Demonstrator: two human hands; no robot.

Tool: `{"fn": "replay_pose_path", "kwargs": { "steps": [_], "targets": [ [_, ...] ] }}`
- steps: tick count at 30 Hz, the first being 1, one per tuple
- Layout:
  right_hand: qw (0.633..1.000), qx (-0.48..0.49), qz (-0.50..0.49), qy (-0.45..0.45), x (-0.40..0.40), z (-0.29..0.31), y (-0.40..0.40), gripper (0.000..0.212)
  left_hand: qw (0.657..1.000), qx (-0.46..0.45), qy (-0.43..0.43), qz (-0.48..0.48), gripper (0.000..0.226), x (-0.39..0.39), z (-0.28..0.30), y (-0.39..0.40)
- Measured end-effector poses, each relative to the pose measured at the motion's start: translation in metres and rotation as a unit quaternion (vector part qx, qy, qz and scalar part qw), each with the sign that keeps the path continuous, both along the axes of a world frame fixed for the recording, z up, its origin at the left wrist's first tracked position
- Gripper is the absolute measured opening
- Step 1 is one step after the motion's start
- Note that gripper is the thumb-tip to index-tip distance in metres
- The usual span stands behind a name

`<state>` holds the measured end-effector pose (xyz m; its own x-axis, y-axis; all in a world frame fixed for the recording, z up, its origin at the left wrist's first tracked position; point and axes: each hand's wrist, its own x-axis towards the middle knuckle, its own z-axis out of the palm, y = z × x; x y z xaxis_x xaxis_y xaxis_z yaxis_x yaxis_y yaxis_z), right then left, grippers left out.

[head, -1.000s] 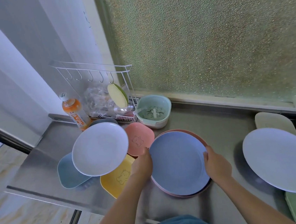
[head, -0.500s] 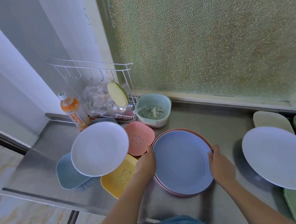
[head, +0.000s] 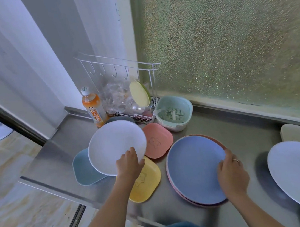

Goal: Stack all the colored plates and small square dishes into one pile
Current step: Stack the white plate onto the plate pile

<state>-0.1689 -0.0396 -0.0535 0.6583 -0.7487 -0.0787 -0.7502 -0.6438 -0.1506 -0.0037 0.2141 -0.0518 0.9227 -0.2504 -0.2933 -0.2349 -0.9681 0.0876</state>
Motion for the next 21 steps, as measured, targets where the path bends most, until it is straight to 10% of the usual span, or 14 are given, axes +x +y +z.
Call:
{"fn": "replay_pose_path", "kwargs": {
  "steps": [8,13,21],
  "targets": [
    [0.954,0.204,0.218,-0.035,0.098,0.024,0.099,0.031,0.982,-0.007,-0.090,-0.165,0.013,-0.002,0.000,0.014],
    [0.949,0.286,0.134,0.015,0.132,0.019,0.118,0.063,0.963,0.001,-0.143,-0.230,0.041,-0.011,-0.001,0.021],
    [0.949,0.289,0.101,-0.074,0.136,0.025,0.127,0.046,0.939,-0.055,-0.193,-0.281,0.035,-0.021,0.008,0.010]
  ]
}}
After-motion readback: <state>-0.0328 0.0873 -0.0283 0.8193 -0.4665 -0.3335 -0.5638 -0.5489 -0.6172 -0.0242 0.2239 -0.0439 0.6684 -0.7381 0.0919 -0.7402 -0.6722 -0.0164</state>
